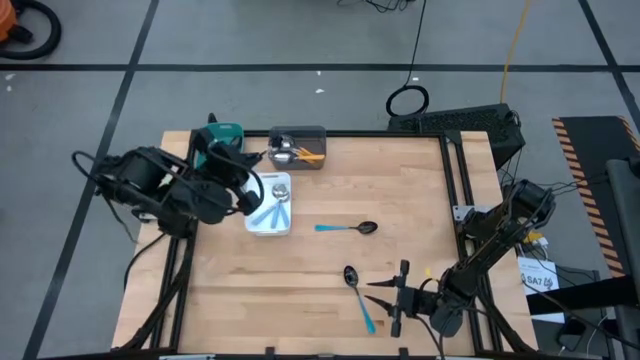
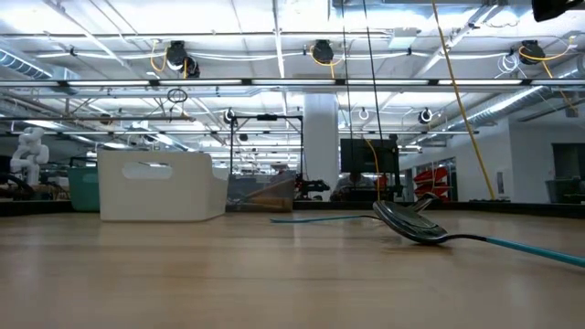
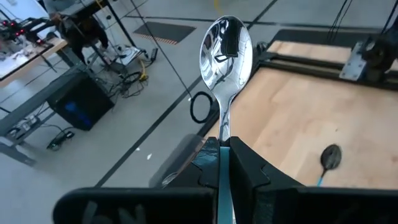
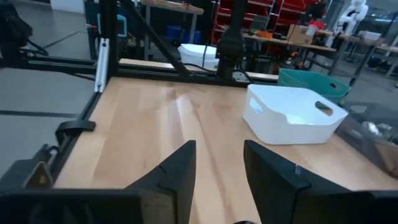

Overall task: Sort silverware by color (type)
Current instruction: Put the light blue spoon into the white bin

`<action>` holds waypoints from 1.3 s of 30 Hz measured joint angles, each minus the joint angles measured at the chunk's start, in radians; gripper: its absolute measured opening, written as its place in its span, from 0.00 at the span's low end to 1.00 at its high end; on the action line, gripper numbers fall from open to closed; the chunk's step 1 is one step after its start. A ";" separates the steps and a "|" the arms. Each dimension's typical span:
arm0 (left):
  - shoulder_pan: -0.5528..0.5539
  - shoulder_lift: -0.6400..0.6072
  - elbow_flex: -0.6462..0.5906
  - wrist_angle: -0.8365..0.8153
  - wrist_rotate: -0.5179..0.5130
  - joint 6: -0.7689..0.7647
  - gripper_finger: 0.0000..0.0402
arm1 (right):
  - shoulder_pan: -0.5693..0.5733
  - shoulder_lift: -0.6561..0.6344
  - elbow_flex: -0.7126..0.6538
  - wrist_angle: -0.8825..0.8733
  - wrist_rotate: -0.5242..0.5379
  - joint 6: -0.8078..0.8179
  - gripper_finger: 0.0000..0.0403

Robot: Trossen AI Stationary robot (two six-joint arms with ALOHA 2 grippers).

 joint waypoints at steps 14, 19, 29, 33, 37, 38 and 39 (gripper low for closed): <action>0.025 -0.355 -0.735 0.332 -0.007 -0.171 0.02 | -0.015 -0.061 0.000 -0.014 -0.004 -0.059 0.32; 0.026 -0.460 -1.014 0.661 0.044 -0.124 0.02 | -0.034 -0.061 0.000 -0.014 -0.003 -0.062 0.32; 0.165 -0.486 -1.339 1.022 0.194 -0.096 0.02 | -0.053 -0.061 0.000 -0.014 -0.004 -0.066 0.32; 0.247 -0.486 -1.415 1.132 0.277 -0.101 0.02 | -0.053 -0.061 0.000 -0.015 -0.004 -0.080 0.32; 0.316 -0.486 -1.466 1.215 0.310 -0.118 0.02 | -0.053 -0.061 0.000 -0.015 -0.005 -0.083 0.32; 0.329 -0.486 -1.480 1.238 0.318 -0.121 0.02 | -0.053 -0.061 0.000 -0.015 -0.005 -0.083 0.32; 0.341 -0.486 -1.493 1.261 0.327 -0.126 0.02 | -0.053 -0.061 0.000 -0.016 -0.005 -0.083 0.32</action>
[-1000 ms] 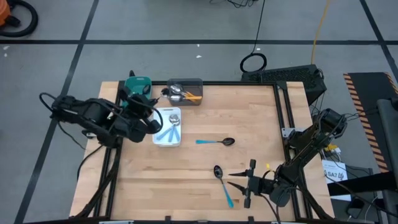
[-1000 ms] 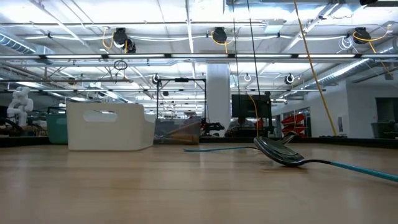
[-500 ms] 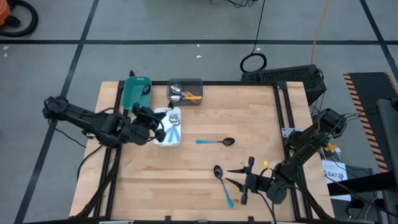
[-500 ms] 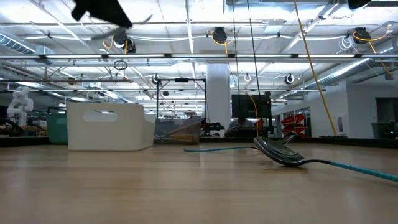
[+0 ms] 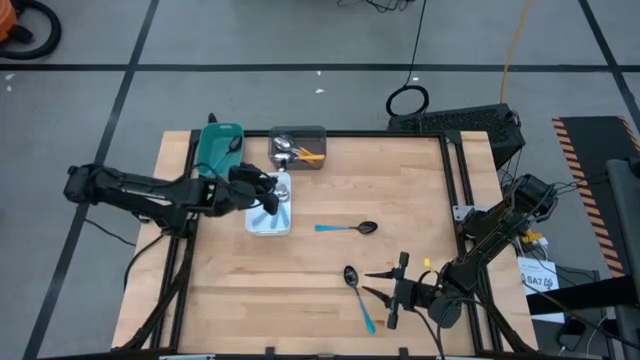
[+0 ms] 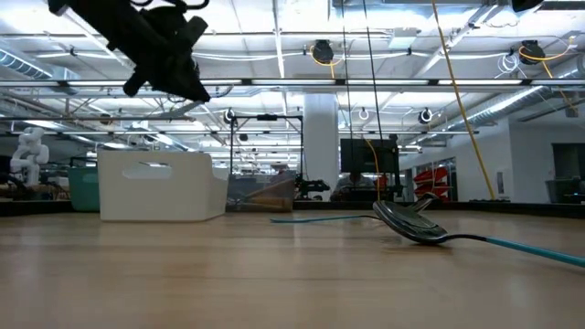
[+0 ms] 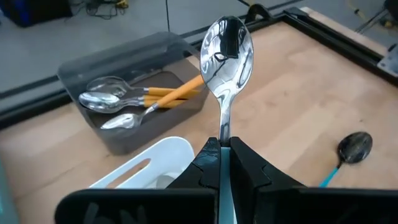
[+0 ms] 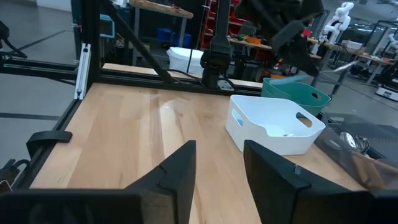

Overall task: Sort silverware by color (type)
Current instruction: Put the light blue spoon into the white bin

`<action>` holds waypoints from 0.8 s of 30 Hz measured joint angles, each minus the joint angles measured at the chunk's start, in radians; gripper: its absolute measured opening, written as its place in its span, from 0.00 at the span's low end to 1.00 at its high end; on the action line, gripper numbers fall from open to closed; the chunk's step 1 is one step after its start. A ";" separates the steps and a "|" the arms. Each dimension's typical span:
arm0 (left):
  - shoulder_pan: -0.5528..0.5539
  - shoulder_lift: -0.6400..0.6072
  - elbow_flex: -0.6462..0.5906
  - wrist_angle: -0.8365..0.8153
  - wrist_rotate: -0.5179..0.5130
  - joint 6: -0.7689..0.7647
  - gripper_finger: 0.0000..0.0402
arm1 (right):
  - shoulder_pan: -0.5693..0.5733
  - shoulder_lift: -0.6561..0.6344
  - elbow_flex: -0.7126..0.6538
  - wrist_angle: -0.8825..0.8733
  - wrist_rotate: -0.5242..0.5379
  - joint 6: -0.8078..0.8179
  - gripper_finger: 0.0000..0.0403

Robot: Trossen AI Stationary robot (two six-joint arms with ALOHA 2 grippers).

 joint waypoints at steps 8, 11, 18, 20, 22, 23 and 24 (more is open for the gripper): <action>0.051 0.000 -0.077 0.053 0.024 -0.083 0.02 | 0.000 0.000 0.000 -0.002 0.000 0.003 0.32; 0.051 0.000 -0.101 0.074 0.024 -0.105 0.02 | 0.000 0.000 0.000 -0.002 0.000 0.003 0.32; 0.048 0.051 -0.144 0.115 0.024 -0.153 0.02 | 0.000 0.000 0.000 -0.007 0.000 0.012 0.32; 0.048 0.081 -0.150 0.104 0.014 -0.165 0.02 | 0.000 0.000 0.000 -0.014 0.000 0.019 0.32; 0.048 0.115 -0.149 0.110 0.008 -0.178 0.03 | 0.000 0.000 0.000 -0.025 0.000 0.028 0.32; 0.048 0.130 -0.149 0.110 0.008 -0.183 0.04 | 0.000 0.000 0.000 -0.027 0.000 0.030 0.32; 0.048 0.145 -0.149 0.109 0.007 -0.186 0.04 | 0.000 0.000 0.000 -0.029 0.000 0.030 0.32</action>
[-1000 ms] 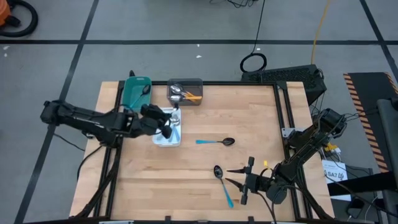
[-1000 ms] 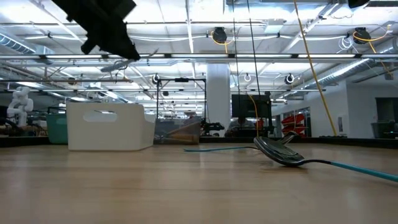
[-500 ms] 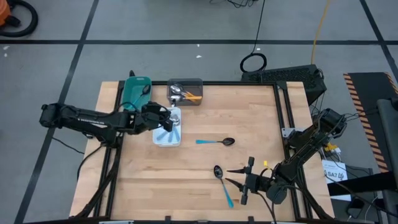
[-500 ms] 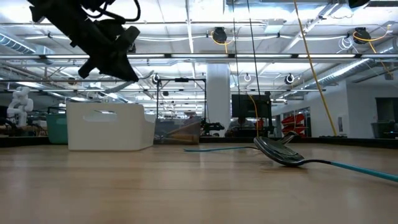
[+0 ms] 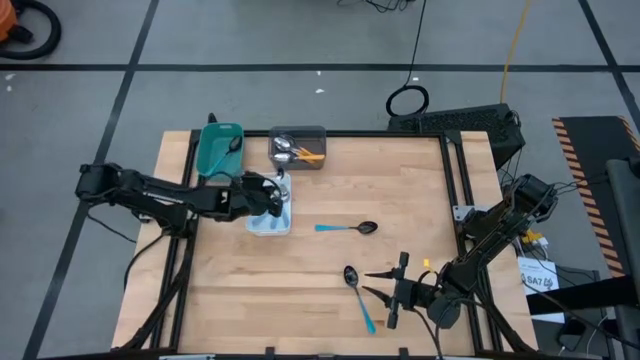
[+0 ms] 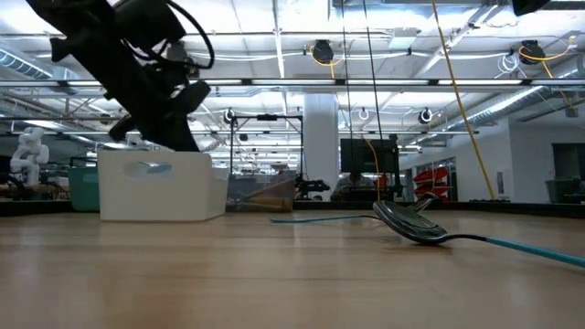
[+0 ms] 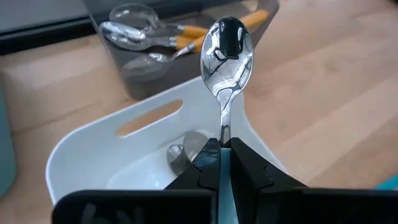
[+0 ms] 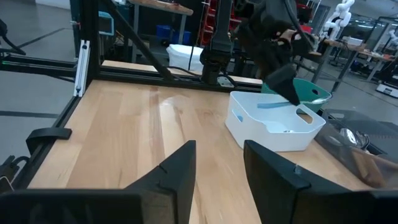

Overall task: Sort silverware by color (type)
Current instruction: Put the light blue spoon into the white bin

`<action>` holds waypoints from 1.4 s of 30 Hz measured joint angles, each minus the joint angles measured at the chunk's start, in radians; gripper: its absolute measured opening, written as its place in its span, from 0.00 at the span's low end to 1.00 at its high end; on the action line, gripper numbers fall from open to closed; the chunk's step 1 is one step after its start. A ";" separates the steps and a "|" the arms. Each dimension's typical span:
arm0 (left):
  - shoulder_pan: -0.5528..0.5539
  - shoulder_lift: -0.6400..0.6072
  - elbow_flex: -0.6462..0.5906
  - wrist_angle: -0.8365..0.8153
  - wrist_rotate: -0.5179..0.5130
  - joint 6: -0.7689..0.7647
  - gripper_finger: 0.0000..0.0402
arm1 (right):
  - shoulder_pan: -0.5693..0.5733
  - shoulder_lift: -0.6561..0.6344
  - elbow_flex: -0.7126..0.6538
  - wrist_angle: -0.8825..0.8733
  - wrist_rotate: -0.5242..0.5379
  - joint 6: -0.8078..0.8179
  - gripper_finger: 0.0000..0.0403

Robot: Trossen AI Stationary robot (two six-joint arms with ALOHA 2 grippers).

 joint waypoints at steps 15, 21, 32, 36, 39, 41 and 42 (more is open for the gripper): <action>-0.021 0.172 0.000 0.012 -0.003 -0.065 0.06 | 0.000 0.000 0.000 -0.025 0.000 0.027 0.32; -0.028 0.185 0.001 -0.009 -0.002 -0.121 0.06 | 0.000 0.000 0.000 -0.024 0.000 0.027 0.32; -0.027 0.185 0.001 -0.104 -0.002 -0.199 0.06 | 0.000 0.000 0.000 -0.045 0.000 0.053 0.32; -0.015 0.185 0.001 -0.105 -0.001 -0.209 0.06 | 0.000 0.000 0.000 -0.046 0.000 0.053 0.32; -0.008 0.185 0.001 -0.111 0.000 -0.216 0.06 | 0.000 0.000 0.000 -0.046 0.000 0.053 0.32; -0.004 0.185 0.001 -0.111 0.012 -0.215 0.06 | 0.000 0.000 0.000 -0.046 0.000 0.053 0.32; -0.002 0.185 0.001 -0.111 0.021 -0.210 0.07 | 0.000 0.000 0.000 -0.045 0.000 0.053 0.32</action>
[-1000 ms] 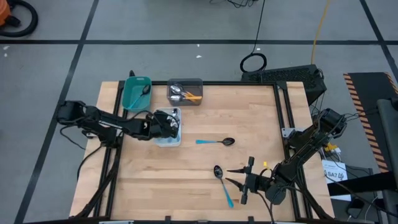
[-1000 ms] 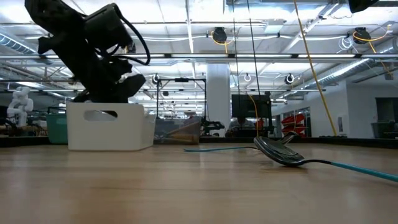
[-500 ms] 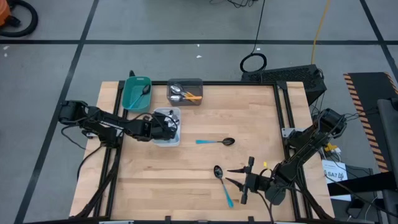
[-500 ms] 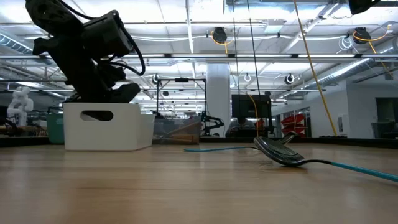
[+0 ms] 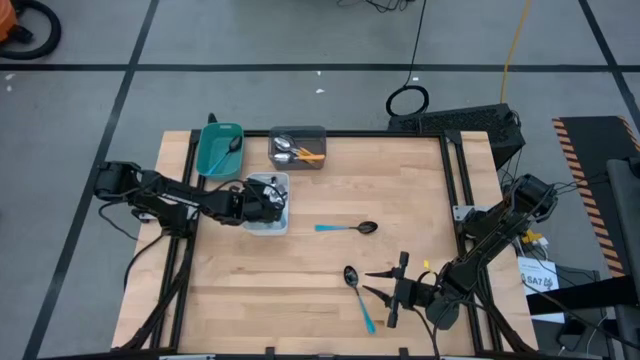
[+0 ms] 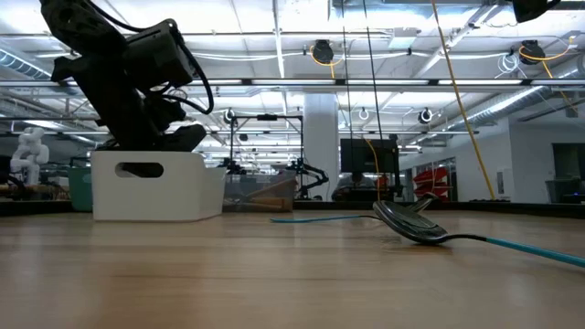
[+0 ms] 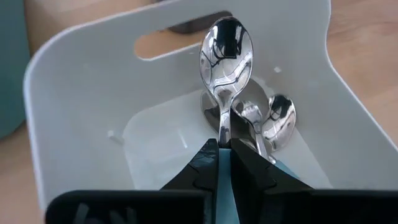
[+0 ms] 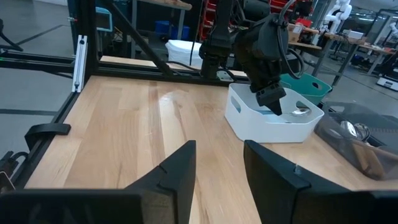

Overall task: Sort silverware by color (type)
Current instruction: Put the light blue spoon into the white bin, then put the bottom blue spoon into the green bin

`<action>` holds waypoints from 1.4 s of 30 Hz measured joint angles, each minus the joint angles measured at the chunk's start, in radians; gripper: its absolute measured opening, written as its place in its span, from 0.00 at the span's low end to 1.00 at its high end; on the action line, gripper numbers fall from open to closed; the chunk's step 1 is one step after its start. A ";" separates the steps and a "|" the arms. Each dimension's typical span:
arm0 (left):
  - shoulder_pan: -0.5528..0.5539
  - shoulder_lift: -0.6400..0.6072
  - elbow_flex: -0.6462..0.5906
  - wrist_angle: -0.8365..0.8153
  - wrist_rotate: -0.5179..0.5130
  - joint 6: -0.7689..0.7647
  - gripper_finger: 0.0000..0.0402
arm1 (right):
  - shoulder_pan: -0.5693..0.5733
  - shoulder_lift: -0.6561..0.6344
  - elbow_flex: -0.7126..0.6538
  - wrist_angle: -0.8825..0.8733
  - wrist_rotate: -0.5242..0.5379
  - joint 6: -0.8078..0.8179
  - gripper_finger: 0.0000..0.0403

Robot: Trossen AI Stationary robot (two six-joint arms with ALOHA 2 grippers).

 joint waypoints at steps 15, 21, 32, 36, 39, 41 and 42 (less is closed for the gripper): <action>-0.014 0.000 0.022 -0.002 0.000 0.078 0.26 | 0.000 0.000 0.000 -0.004 0.000 0.000 0.32; -0.049 0.000 0.119 -0.081 -0.003 0.144 0.26 | 0.000 0.000 0.000 -0.006 0.000 0.005 0.32; -0.259 0.000 0.346 -0.287 -0.138 0.153 0.26 | 0.001 0.000 0.000 -0.067 -0.004 0.108 0.32; -0.413 -0.001 0.356 -0.278 -0.245 0.124 0.26 | 0.002 0.000 0.000 -0.109 -0.074 0.184 0.32; -0.514 0.019 0.357 -0.270 -0.327 0.085 0.26 | 0.002 0.000 0.000 -0.151 -0.120 0.264 0.32; -0.576 0.042 0.355 -0.280 -0.363 0.058 0.26 | 0.001 0.000 0.000 -0.183 -0.133 0.319 0.32; -0.601 0.055 0.354 -0.277 -0.383 0.046 0.26 | 0.001 0.000 0.000 -0.195 -0.133 0.344 0.32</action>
